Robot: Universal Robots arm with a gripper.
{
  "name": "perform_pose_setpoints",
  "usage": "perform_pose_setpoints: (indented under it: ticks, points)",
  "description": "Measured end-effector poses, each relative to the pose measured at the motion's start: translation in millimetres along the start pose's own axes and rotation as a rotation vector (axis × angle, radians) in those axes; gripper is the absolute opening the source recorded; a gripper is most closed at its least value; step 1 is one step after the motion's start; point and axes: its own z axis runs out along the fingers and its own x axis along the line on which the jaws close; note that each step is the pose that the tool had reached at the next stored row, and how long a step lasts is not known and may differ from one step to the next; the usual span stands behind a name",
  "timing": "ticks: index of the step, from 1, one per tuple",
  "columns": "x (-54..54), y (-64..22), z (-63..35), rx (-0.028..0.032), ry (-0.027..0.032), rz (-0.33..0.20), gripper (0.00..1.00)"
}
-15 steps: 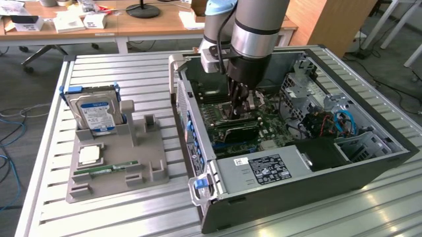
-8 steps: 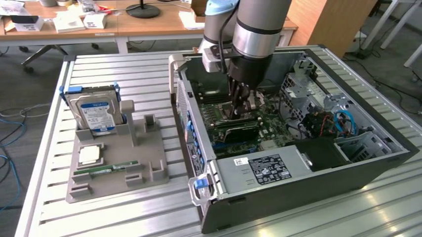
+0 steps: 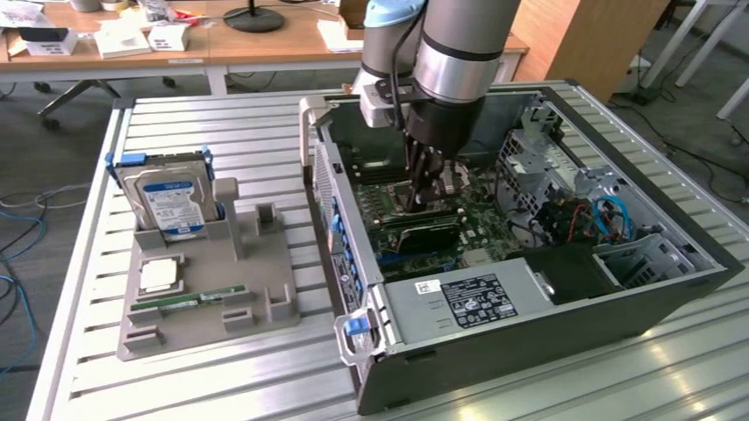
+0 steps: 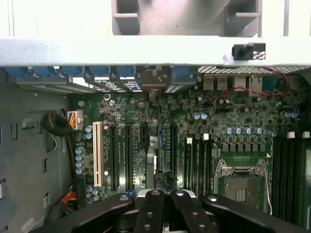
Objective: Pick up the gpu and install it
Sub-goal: 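Press down on the gpu until it lock into place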
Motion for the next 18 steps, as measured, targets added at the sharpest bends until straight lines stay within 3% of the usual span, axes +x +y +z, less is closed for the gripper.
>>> perform_pose_setpoints:
  ticks: [8,18]
  points:
    - [0.8,24.8,0.4,0.0005,-0.0001,0.0,0.11]
    - [1.6,47.7,0.6,0.0005,-0.0001,0.0,0.11]
